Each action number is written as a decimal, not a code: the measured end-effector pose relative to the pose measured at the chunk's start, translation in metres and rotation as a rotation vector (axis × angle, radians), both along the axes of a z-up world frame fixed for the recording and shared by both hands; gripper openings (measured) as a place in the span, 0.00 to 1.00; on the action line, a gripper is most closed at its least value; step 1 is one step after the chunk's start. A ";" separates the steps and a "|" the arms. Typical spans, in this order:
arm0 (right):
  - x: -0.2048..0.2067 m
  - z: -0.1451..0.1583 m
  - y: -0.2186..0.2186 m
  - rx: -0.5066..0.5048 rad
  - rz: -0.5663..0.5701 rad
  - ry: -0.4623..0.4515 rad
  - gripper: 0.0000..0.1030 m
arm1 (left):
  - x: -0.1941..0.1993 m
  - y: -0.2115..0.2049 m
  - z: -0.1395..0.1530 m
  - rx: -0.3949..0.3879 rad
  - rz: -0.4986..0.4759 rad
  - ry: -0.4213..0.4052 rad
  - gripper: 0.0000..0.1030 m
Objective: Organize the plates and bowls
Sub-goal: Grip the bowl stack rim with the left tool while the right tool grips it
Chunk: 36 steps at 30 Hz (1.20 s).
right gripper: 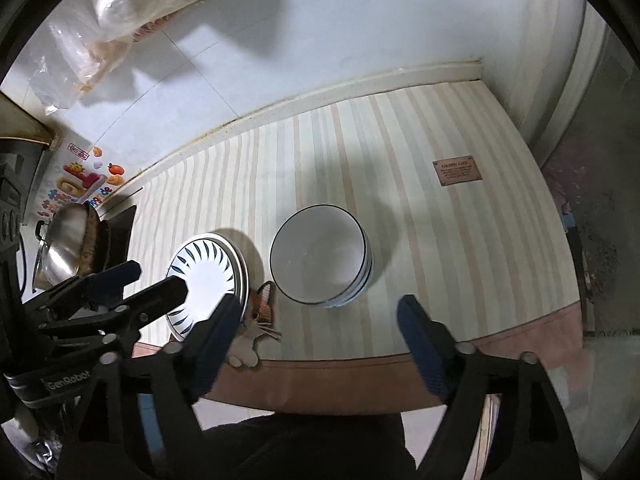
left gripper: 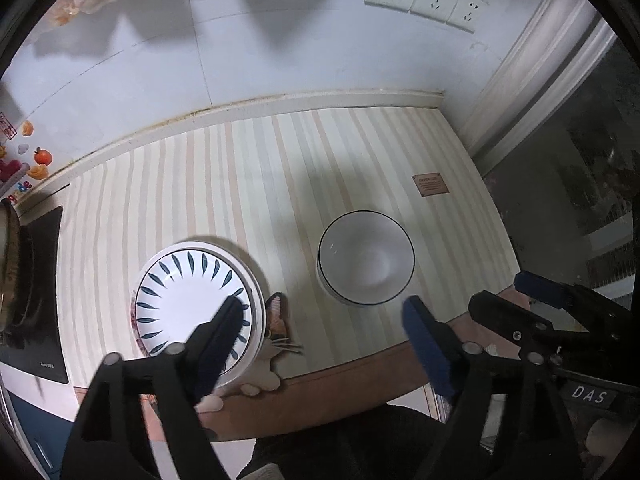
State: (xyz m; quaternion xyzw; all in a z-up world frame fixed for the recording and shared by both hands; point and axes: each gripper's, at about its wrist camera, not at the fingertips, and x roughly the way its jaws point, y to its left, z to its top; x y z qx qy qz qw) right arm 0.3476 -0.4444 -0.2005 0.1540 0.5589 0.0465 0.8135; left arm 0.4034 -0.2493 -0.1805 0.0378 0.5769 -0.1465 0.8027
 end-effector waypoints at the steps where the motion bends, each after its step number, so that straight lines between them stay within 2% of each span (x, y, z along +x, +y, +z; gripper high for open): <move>1: -0.004 0.002 0.000 -0.008 -0.005 -0.002 0.86 | -0.003 0.002 0.002 -0.001 0.000 -0.002 0.83; 9: -0.033 0.024 0.004 -0.039 -0.036 -0.038 0.90 | -0.022 0.009 0.014 -0.024 -0.015 -0.014 0.87; 13: -0.041 0.035 0.003 -0.059 -0.048 -0.067 0.92 | -0.026 0.010 0.019 -0.032 -0.012 -0.027 0.92; 18: -0.043 0.037 0.001 -0.046 -0.054 -0.067 0.92 | -0.023 0.013 0.017 -0.041 0.003 -0.025 0.93; 21: -0.038 0.031 -0.002 -0.034 -0.053 -0.059 0.93 | -0.016 0.015 0.009 -0.065 0.016 0.004 0.93; 25: -0.027 0.013 -0.007 0.030 -0.055 -0.049 0.95 | 0.003 0.020 -0.014 -0.118 0.048 0.071 0.93; 27: -0.019 -0.002 -0.011 0.068 -0.052 -0.033 0.96 | 0.018 0.020 -0.030 -0.171 0.051 0.109 0.95; 31: 0.003 -0.045 -0.022 0.156 -0.043 0.018 0.96 | 0.043 0.015 -0.059 -0.206 0.052 0.166 0.97; 36: 0.032 -0.107 -0.034 0.245 -0.055 0.090 0.96 | 0.078 0.000 -0.109 -0.223 0.057 0.251 0.97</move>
